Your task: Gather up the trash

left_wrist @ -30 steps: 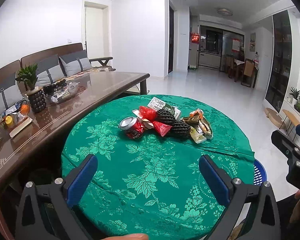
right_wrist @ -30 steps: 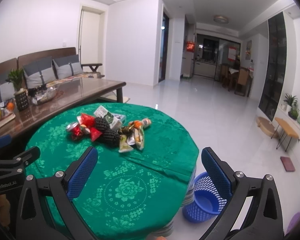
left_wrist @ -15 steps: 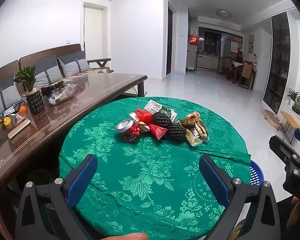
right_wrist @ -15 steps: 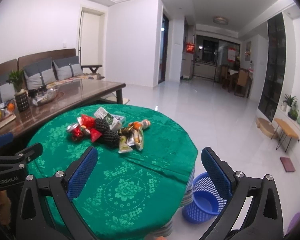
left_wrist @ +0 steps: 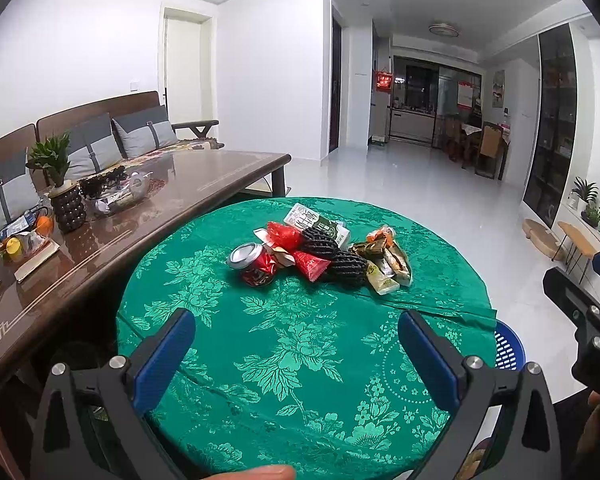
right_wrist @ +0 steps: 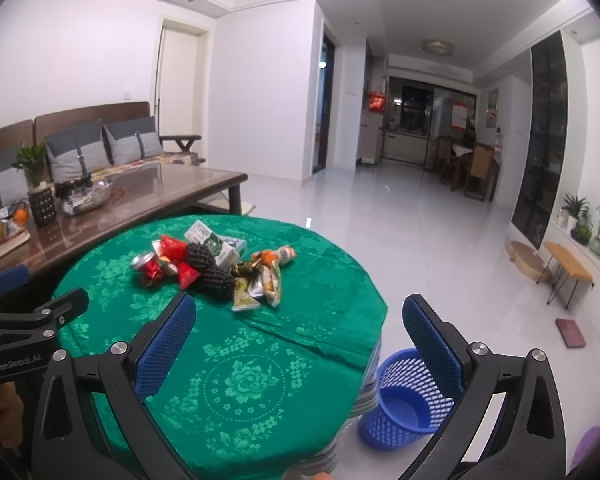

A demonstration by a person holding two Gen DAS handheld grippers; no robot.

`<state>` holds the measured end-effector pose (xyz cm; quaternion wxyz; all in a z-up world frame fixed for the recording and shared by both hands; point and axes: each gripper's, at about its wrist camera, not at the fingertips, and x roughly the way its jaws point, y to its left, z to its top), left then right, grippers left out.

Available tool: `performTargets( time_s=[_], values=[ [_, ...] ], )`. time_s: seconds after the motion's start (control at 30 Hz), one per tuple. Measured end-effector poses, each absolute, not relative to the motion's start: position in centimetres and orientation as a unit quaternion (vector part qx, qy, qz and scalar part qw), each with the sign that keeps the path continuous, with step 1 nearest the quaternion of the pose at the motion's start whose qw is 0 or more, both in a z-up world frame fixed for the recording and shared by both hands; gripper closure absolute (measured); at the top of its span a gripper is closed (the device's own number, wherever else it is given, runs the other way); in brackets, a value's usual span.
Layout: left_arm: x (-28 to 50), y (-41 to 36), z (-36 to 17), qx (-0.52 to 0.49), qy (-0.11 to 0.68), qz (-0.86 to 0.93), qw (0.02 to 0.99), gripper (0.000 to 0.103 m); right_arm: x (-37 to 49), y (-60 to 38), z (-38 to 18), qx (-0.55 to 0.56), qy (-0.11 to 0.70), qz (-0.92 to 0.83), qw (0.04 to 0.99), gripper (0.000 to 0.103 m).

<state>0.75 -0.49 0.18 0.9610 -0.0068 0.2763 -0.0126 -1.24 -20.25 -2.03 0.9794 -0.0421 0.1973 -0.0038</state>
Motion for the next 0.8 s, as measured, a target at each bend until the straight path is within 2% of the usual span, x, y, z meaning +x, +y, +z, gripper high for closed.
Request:
performTargets(
  time_s=[0.8],
  values=[
    [0.15,-0.83,0.85,0.005,0.248,-0.029,0.968,0.000,-1.45,-20.05,-2.03,-0.053,0.198,-0.001,0.979,0.000]
  ],
)
